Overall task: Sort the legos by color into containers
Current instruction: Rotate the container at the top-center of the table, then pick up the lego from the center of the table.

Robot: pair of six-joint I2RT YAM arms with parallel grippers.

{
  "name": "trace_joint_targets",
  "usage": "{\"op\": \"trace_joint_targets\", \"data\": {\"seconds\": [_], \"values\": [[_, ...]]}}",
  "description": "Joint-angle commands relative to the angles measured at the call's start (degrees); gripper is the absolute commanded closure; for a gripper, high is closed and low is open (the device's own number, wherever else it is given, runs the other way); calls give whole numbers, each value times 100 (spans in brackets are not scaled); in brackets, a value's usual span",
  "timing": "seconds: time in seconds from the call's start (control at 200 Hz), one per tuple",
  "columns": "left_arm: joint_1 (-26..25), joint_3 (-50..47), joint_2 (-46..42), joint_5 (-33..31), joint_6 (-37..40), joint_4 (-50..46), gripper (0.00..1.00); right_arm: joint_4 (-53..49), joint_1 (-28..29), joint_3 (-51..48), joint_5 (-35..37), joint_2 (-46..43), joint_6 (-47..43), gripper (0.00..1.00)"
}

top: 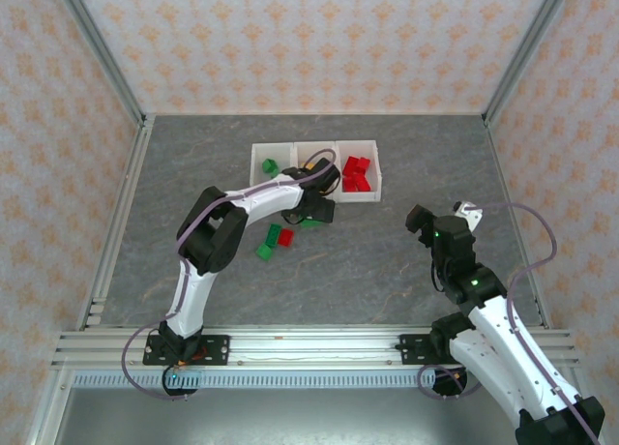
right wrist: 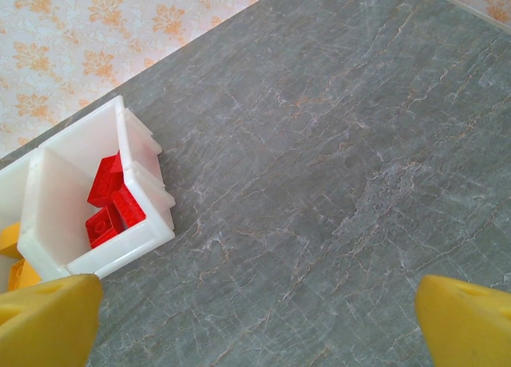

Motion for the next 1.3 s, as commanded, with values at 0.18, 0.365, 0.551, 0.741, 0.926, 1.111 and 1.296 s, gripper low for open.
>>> {"op": "trace_joint_targets", "data": {"seconds": [0.18, 0.365, 0.551, 0.741, 0.926, 1.111, 1.296], "values": [[-241, -169, -39, 71, -222, -179, 8, 126, 12, -44, 93, -35, -36, 0], [-237, -289, -22, 39, -491, -179, 14, 118, 7, -35, 79, -35, -21, 0], [-241, -234, 18, 1, -489, -145, 23, 104, 12, -24, 73, -44, -26, 0], [-237, -166, -25, -8, -269, -119, 34, 106, 9, -25, 87, -54, -21, 0], [-236, -184, -70, 115, 64, -139, 36, 113, 5, -36, 90, -53, -26, 0], [-236, -129, -52, -17, 435, -282, 36, 104, 5, -36, 93, -53, -17, 0], [-150, 81, 32, -410, 588, -462, 17, 78, 12, -17, 89, -53, -7, 0]]}}
